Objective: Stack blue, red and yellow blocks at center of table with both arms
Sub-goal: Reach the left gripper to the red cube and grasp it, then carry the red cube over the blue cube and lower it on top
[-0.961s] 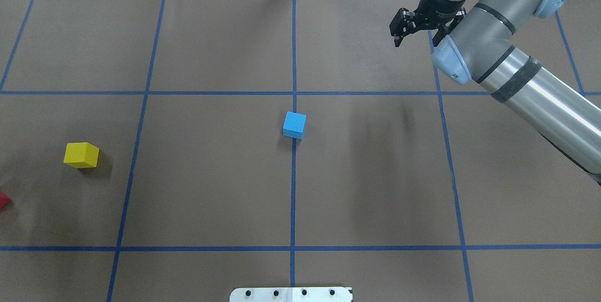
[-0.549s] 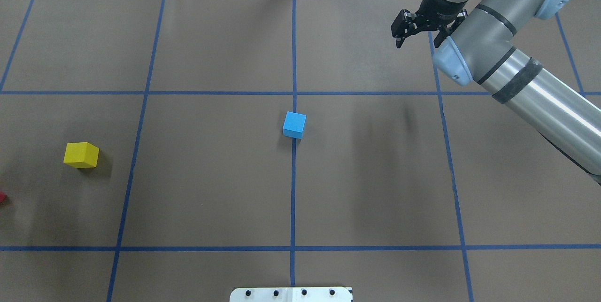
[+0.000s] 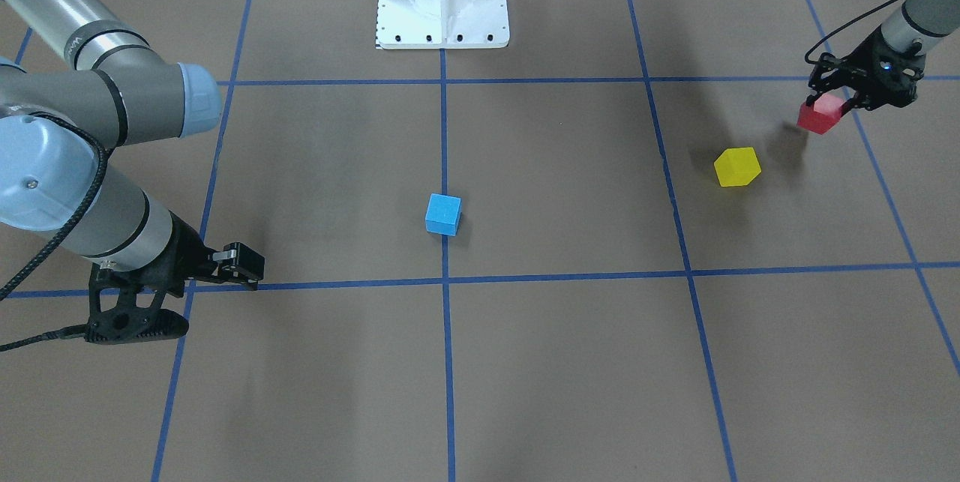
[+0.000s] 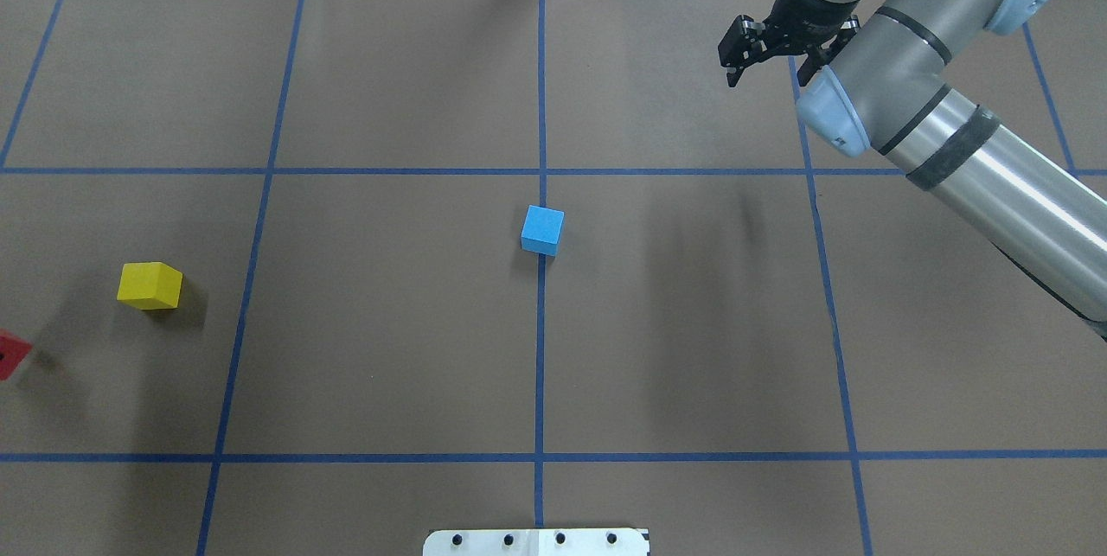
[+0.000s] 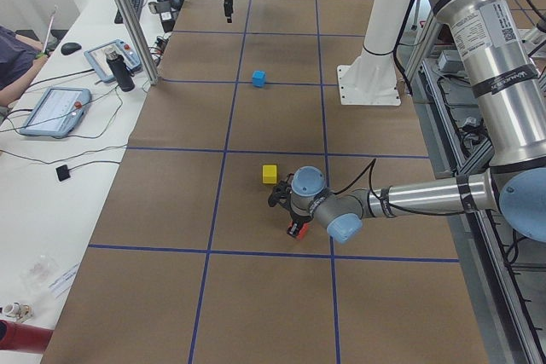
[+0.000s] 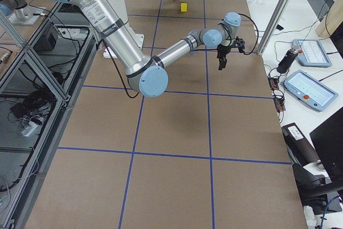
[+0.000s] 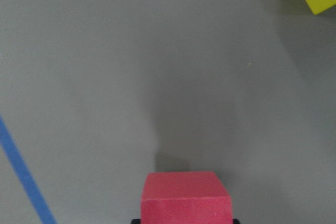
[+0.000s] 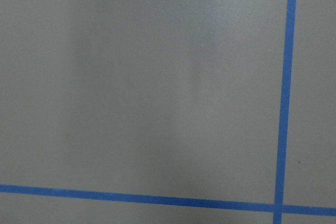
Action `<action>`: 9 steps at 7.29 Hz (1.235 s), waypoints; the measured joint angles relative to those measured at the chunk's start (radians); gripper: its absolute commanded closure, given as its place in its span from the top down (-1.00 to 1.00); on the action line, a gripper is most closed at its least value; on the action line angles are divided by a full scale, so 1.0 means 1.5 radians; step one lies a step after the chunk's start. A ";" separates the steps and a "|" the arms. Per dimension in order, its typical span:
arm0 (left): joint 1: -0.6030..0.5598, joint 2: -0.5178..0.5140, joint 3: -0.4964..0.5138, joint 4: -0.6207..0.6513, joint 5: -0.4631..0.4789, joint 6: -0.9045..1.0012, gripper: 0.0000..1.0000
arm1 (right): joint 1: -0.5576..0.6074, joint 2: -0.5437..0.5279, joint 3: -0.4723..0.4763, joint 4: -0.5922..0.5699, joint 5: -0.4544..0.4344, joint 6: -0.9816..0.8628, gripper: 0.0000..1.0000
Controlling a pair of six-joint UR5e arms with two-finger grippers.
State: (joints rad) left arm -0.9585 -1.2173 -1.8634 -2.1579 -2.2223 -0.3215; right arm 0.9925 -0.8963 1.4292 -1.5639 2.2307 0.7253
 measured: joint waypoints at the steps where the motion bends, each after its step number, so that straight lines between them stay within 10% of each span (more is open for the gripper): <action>1: -0.001 -0.041 -0.065 0.137 -0.001 0.002 -1.00 | 0.000 0.000 0.000 0.000 0.000 -0.002 0.98; 6: -0.005 -0.463 -0.069 0.655 0.015 -0.012 -1.00 | 0.003 -0.007 -0.001 0.011 -0.001 -0.008 0.98; 9: 0.077 -0.651 0.024 0.665 0.023 -0.208 -1.00 | 0.026 -0.050 -0.003 0.065 0.000 -0.016 0.98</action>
State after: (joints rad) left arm -0.8432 -2.1935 -1.8274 -1.1606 -2.1882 -0.6342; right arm 1.0320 -0.9714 1.4254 -1.4657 2.2305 0.7016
